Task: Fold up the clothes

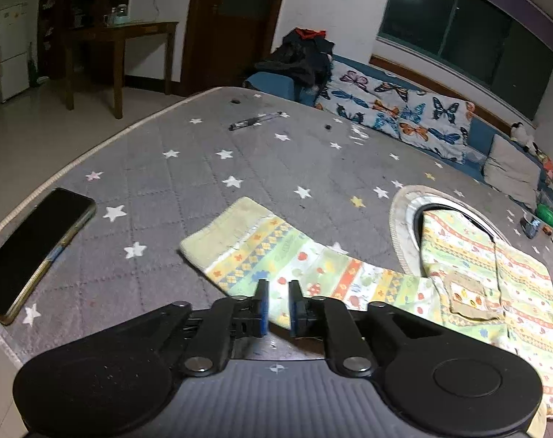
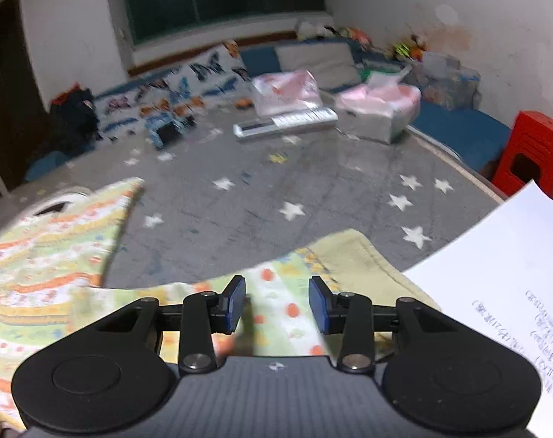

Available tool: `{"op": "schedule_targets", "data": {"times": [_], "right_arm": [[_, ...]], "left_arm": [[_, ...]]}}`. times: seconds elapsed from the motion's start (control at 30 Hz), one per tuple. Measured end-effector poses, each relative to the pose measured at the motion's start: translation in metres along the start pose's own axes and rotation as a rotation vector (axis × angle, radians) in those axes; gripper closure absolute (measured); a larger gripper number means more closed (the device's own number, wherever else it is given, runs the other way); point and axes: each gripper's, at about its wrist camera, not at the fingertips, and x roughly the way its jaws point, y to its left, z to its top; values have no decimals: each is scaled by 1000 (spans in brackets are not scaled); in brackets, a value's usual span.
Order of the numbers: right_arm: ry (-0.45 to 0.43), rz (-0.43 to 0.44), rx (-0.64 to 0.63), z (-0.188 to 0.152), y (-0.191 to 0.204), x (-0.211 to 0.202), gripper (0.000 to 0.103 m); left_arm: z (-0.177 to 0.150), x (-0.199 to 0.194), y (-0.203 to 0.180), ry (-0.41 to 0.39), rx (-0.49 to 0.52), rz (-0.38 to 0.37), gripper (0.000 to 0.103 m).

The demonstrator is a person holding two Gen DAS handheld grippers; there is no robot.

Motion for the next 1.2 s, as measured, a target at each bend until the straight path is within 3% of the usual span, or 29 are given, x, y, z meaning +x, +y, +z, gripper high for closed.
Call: {"op": "schedule_targets", "data": {"times": [0.13, 0.37, 0.47, 0.53, 0.7, 0.9, 1.2], "right_arm": [[-5, -27, -25, 2, -2, 5, 64], [3, -34, -53, 4, 1, 7, 60], [7, -33, -58, 6, 2, 8, 57], [10, -34, -64, 6, 3, 9, 56], [10, -43, -86, 10, 7, 15, 52], [-1, -46, -99, 16, 11, 24, 50], [-4, -18, -102, 15, 13, 16, 50]], "left_arm": [[5, 3, 7, -16, -12, 38, 63], [19, 30, 14, -11, 16, 117, 61], [20, 47, 16, 7, 41, 145, 64], [18, 58, 17, 25, 53, 161, 79], [15, 74, 12, 9, 144, 213, 90], [18, 83, 6, -7, 181, 253, 91], [22, 74, 5, 3, 156, 243, 88]]}}
